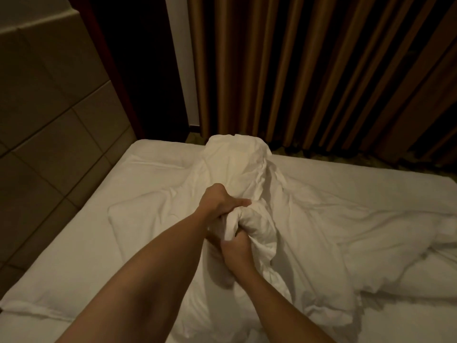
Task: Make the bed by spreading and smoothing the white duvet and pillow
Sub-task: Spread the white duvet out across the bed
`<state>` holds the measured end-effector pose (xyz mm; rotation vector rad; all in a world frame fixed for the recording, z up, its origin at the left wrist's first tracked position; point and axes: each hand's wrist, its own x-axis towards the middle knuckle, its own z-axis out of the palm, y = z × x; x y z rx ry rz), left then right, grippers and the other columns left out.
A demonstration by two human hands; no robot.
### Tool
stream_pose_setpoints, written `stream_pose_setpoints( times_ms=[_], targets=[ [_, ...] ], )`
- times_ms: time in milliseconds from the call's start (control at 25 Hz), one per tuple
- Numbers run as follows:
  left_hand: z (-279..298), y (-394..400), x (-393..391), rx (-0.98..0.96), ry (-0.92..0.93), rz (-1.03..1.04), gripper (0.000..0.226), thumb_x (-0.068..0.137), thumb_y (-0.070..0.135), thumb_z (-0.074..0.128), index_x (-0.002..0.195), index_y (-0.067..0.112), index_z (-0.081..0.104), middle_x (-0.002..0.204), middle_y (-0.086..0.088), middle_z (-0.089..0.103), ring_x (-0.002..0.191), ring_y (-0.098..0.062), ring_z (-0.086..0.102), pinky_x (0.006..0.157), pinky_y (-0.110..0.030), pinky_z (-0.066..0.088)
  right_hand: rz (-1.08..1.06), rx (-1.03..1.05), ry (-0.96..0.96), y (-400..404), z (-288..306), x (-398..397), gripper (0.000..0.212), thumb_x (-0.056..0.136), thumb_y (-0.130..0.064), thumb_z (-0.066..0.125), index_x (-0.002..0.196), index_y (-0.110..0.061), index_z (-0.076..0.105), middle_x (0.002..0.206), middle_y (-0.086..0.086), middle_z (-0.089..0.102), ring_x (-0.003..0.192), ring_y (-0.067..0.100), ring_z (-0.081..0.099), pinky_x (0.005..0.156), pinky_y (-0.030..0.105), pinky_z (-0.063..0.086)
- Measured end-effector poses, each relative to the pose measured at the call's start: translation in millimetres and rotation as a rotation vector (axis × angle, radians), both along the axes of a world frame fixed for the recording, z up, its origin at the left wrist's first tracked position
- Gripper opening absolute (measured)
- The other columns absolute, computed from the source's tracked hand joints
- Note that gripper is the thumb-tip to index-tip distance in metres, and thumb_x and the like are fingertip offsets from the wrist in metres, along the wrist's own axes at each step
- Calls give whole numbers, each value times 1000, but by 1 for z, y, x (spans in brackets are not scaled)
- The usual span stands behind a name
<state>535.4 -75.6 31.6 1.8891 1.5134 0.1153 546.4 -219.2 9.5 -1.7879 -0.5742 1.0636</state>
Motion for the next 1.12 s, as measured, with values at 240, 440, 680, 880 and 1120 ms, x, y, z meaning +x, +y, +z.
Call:
stream_pose_setpoints(
  times_ms=[240, 440, 680, 880, 1120],
  targets=[
    [-2, 11, -41, -5, -225, 266, 96, 48, 89, 73, 97, 6, 72, 86, -4, 75, 81, -21, 71, 73, -34, 59, -511, 118, 832, -11, -12, 18, 80, 82, -83, 44, 117, -15, 66, 116, 11, 74, 104, 29, 70, 88, 43, 56],
    [-2, -5, -52, 106, -284, 360, 86, 73, 90, 52, 69, 4, 59, 72, -7, 67, 71, -23, 63, 73, -38, 51, -952, 58, 848, -23, -38, 48, 113, 64, -87, 65, 142, -11, 38, 149, 11, 41, 140, 33, 39, 107, 61, 38],
    [16, 7, -104, 266, -314, 455, 87, 88, 84, 35, 56, 6, 53, 63, -12, 64, 63, -26, 58, 66, -38, 44, -632, -140, 479, -24, -49, 49, 91, 58, -67, 87, 120, -9, 55, 122, 8, 64, 102, 28, 62, 83, 42, 56],
    [15, 8, -163, 421, -197, 488, 88, 79, 87, 49, 59, 2, 59, 63, -12, 66, 70, -29, 64, 77, -42, 47, -588, -111, 367, -24, -47, 46, 69, 68, -49, 90, 114, -5, 65, 114, 7, 71, 97, 23, 64, 88, 32, 50],
    [15, 3, -168, 482, -215, 427, 86, 74, 87, 53, 56, 2, 55, 55, -11, 57, 63, -30, 58, 65, -43, 43, -569, -86, 263, -28, -28, 65, 80, 70, -45, 90, 123, 7, 60, 116, 15, 69, 99, 28, 65, 90, 33, 52]
  ],
)
